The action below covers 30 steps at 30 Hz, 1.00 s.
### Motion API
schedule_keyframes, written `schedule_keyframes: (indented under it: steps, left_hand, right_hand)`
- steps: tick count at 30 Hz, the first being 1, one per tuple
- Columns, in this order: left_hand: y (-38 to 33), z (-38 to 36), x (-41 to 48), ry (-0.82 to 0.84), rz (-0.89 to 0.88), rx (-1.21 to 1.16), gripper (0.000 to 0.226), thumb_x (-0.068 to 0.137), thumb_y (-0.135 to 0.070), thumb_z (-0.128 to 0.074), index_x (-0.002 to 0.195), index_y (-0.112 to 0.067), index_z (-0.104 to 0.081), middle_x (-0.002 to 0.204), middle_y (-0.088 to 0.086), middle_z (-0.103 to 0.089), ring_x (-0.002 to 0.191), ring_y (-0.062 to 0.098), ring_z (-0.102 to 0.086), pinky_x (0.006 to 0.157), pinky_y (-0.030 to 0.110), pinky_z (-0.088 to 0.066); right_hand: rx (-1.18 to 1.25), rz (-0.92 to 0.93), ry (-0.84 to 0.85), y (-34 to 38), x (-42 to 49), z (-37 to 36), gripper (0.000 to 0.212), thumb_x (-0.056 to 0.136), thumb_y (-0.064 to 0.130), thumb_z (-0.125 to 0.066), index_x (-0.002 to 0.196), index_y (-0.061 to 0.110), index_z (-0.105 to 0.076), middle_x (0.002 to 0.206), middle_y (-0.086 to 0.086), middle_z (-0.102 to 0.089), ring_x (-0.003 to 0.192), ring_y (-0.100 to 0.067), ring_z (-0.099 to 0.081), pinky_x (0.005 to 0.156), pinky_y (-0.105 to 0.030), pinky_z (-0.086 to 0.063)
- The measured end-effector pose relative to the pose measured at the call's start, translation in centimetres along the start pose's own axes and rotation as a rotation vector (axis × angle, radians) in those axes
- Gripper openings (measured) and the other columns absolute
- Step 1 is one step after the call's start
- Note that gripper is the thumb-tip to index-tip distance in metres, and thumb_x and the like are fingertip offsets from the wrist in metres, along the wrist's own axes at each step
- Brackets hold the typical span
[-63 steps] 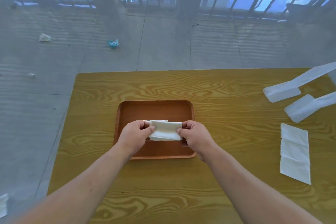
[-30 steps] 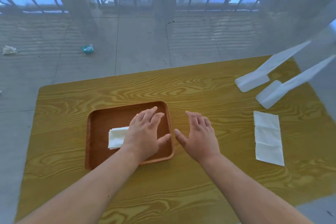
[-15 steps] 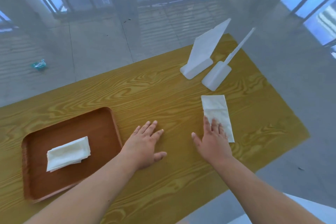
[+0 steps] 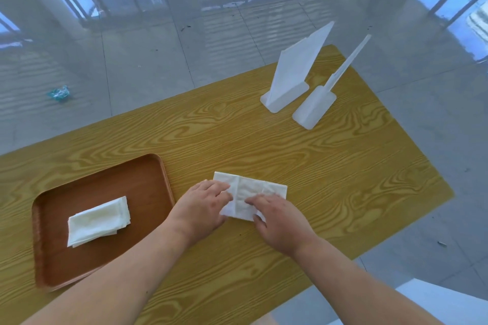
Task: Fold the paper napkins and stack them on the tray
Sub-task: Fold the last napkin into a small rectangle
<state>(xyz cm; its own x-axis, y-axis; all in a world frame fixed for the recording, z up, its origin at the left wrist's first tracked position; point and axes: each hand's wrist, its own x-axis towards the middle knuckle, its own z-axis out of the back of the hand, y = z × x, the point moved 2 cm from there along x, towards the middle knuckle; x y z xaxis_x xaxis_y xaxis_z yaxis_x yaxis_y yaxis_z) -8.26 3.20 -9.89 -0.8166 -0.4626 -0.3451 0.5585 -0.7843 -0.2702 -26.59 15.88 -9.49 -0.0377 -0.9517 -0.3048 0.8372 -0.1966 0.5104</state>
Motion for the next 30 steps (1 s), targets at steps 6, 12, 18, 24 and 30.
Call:
schedule_keyframes:
  steps: [6,12,18,24,30]
  left_hand:
    - [0.6,-0.8,-1.0,0.031,-0.001,0.034,0.036,0.103,-0.047,-0.056,0.133,-0.029,-0.064,0.165,-0.002,-0.042,0.151,0.021,-0.037,0.125,0.039,-0.024]
    - [0.1,-0.2,-0.8,0.022,-0.003,0.12,0.038,0.108,-0.039,-0.046,0.135,-0.022,-0.066,0.161,0.003,-0.048,0.144,0.026,-0.046,0.123,0.041,-0.028]
    - [0.3,0.5,-0.6,0.019,0.041,-0.002,0.029,0.106,-0.041,-0.05,0.123,-0.029,-0.071,0.162,-0.007,-0.047,0.149,0.018,-0.04,0.122,0.038,-0.026]
    - [0.3,1.4,-0.7,0.027,0.063,-0.061,0.032,0.106,-0.046,-0.049,0.125,-0.032,-0.07,0.162,-0.012,-0.045,0.149,0.012,-0.038,0.123,0.034,-0.024]
    - [-1.5,2.9,-1.2,-0.036,0.028,-0.14,0.074,0.09,-0.074,-0.055,0.149,-0.029,-0.049,0.167,-0.009,-0.036,0.155,0.013,-0.027,0.131,0.04,-0.013]
  right_hand:
    - [-0.045,0.026,0.002,0.8,0.4,-0.5,0.045,0.1,0.036,-0.06,0.143,0.023,-0.056,0.14,0.006,-0.057,0.133,-0.016,-0.048,0.112,-0.028,-0.039]
    - [-0.214,0.061,0.031,0.9,0.6,-0.7,0.028,0.1,0.033,-0.057,0.122,0.017,-0.065,0.143,-0.003,-0.054,0.139,-0.025,-0.045,0.118,-0.037,-0.035]
    - [-0.223,0.079,-0.041,1.0,0.7,-0.1,0.026,0.104,0.026,-0.052,0.101,0.015,-0.075,0.135,-0.003,-0.062,0.131,-0.022,-0.054,0.108,-0.036,-0.043]
    - [-0.151,0.099,-0.039,1.2,0.6,0.9,0.024,0.103,0.026,-0.053,0.105,0.015,-0.074,0.128,0.001,-0.065,0.127,-0.018,-0.055,0.11,-0.031,-0.043]
    - [0.017,0.028,-0.113,3.4,0.4,3.5,0.017,0.098,0.033,-0.054,0.097,0.019,-0.062,0.092,0.005,-0.068,0.086,-0.017,-0.061,0.077,-0.04,-0.054]
